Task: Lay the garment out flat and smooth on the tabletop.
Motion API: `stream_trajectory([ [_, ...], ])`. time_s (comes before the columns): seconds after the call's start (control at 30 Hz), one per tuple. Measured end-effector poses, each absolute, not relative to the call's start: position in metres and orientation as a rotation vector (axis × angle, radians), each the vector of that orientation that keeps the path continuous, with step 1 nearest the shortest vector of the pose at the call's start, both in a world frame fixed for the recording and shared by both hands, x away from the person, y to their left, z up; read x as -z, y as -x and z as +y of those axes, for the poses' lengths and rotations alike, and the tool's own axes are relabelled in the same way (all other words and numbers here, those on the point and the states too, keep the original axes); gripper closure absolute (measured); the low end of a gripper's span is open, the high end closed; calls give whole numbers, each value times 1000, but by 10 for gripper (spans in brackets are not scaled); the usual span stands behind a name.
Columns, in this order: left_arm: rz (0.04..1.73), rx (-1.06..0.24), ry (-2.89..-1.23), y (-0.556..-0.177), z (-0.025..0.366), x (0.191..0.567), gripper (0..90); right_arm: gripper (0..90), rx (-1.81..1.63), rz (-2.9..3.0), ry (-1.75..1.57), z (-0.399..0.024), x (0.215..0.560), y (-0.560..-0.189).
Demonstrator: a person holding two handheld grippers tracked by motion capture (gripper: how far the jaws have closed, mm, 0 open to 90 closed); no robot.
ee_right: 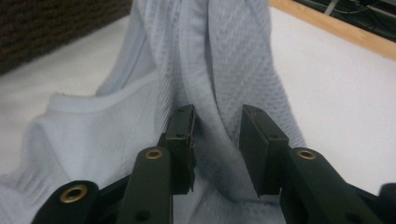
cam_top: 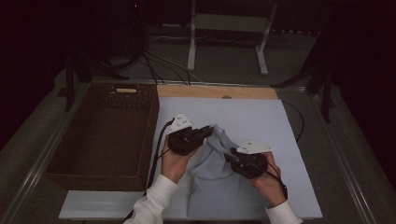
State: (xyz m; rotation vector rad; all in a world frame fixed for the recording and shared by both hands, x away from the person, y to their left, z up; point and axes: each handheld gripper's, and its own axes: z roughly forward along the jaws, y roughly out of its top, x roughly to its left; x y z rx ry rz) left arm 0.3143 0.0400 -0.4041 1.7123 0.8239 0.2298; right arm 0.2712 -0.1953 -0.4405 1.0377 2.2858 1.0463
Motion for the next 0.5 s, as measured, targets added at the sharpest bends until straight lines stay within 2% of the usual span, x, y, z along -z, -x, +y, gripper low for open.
stream_trajectory([
  [0.07, 828, -232, -1711, -315, 40, 405, 859, 662, -1041, 2294, -1040, -194, 443, -273],
  [0.3, 843, -235, -1698, -316, 42, 404, 859, 866, -1011, 2316, -1012, -191, 441, -267],
  [0.5, 848, -243, -1699, -317, 42, 405, 859, 880, -1020, 2226, -1050, -201, 432, -263],
])
